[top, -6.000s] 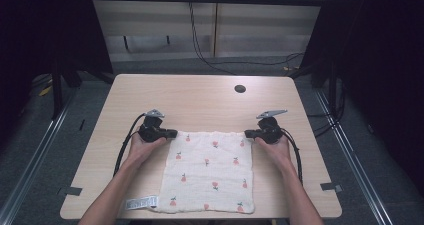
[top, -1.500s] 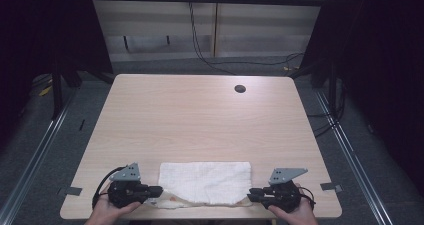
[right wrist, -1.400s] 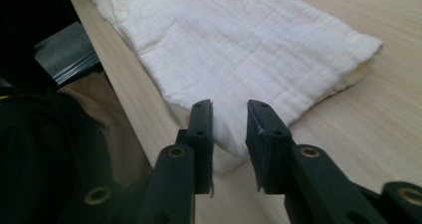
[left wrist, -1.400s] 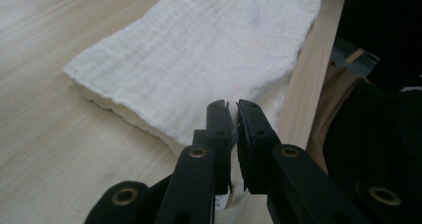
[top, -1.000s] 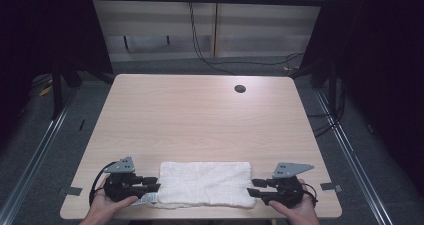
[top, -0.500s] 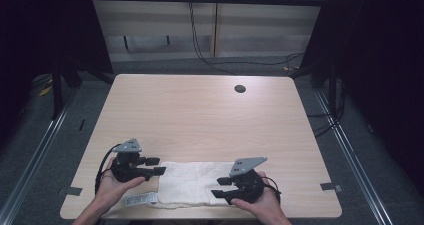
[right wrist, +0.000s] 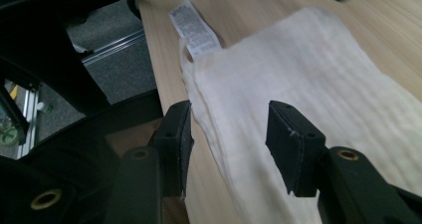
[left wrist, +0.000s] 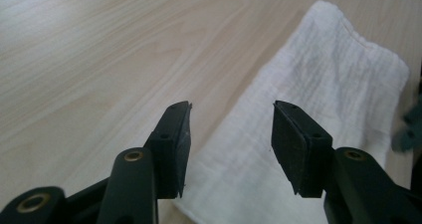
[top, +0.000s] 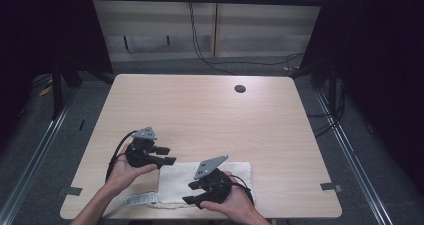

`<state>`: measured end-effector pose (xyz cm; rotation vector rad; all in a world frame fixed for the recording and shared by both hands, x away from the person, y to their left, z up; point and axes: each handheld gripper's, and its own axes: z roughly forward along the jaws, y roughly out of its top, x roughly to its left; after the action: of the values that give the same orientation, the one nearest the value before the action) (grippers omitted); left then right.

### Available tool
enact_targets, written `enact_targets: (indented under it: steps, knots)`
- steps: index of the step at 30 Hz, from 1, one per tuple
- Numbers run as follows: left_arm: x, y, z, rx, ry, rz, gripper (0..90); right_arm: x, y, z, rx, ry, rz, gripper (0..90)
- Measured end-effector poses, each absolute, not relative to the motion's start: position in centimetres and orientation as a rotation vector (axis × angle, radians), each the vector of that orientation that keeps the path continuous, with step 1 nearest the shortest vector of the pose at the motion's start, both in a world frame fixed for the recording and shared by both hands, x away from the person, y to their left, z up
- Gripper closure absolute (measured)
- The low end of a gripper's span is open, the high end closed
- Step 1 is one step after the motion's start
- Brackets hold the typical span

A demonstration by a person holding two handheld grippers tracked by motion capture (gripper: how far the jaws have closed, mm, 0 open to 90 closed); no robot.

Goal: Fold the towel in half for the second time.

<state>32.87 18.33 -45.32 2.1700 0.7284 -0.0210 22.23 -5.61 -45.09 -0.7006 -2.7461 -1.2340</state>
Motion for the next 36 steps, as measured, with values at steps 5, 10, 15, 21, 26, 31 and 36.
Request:
enact_targets:
  steps: [5,10,15,21,26,31,36]
  knots:
    - [33.1,18.8,-46.2,2.108,0.736,-0.039,48.2,22.3,-3.2,-45.6,-0.637,-2.709,-1.242,52.7]
    - [33.1,19.1,-46.4,2.105,0.740,-0.032,44.6,22.7,-1.0,-46.8,-0.604,-2.698,-1.211,50.5]
    - [33.3,19.4,-46.7,2.108,0.763,-0.014,44.1,23.1,0.4,-47.6,-0.571,-2.728,-1.187,55.2]
    - [33.4,20.2,-47.3,2.118,0.803,-0.006,42.7,23.2,1.5,-48.8,-0.539,-2.783,-1.166,56.3]
    - [33.1,21.1,-47.5,2.104,0.842,0.028,42.4,23.1,2.1,-49.1,-0.493,-2.795,-1.164,55.5]
    - [32.9,21.5,-47.8,2.143,0.846,0.031,42.5,22.4,2.3,-49.4,-0.453,-2.844,-1.163,53.9]
    - [33.1,21.2,-48.4,2.166,0.864,-0.028,39.8,21.6,2.6,-49.4,-0.402,-2.933,-1.163,54.0]
